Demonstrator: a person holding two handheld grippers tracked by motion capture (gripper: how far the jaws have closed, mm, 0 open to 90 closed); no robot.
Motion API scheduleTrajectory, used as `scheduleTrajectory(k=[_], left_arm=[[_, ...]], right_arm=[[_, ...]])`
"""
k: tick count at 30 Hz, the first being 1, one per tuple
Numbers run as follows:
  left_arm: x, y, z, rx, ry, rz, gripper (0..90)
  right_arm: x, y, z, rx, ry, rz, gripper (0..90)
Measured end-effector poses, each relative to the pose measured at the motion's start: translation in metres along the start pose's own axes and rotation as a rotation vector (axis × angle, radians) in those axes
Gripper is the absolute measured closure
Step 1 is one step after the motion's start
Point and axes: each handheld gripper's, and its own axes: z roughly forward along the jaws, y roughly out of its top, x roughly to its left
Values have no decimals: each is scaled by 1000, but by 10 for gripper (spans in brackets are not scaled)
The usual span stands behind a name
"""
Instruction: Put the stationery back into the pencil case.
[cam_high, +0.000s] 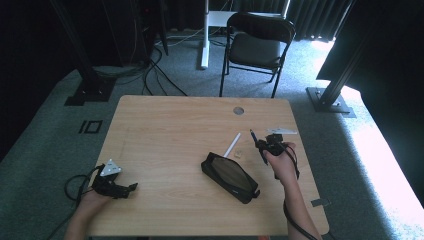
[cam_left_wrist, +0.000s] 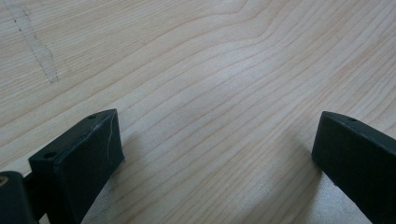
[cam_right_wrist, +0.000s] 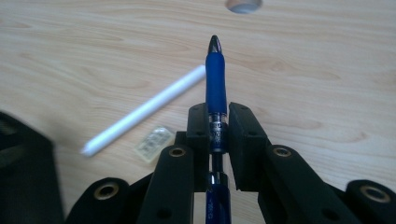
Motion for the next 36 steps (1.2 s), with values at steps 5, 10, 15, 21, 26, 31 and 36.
scheduleTrajectory(k=[5,10,15,21,26,31,36], left_arm=[[0,0,0,0,0,0,21],[0,0,0,0,0,0,21],[0,0,0,0,0,0,21],[0,0,0,0,0,0,21],[0,0,0,0,0,-1,21],[0,0,0,-1,0,-1,21],[0,0,0,-1,1,1,21]], right_arm=[[11,7,-11,-30,42,-46,793],[28,10,-23,-41,86,-111,793],[41,9,-34,-53,140,-146,793],[53,11,-46,-60,181,-182,794],[63,12,-52,-61,206,-220,793],[69,15,-58,-69,238,-222,794],[80,16,-64,-61,279,-253,794]])
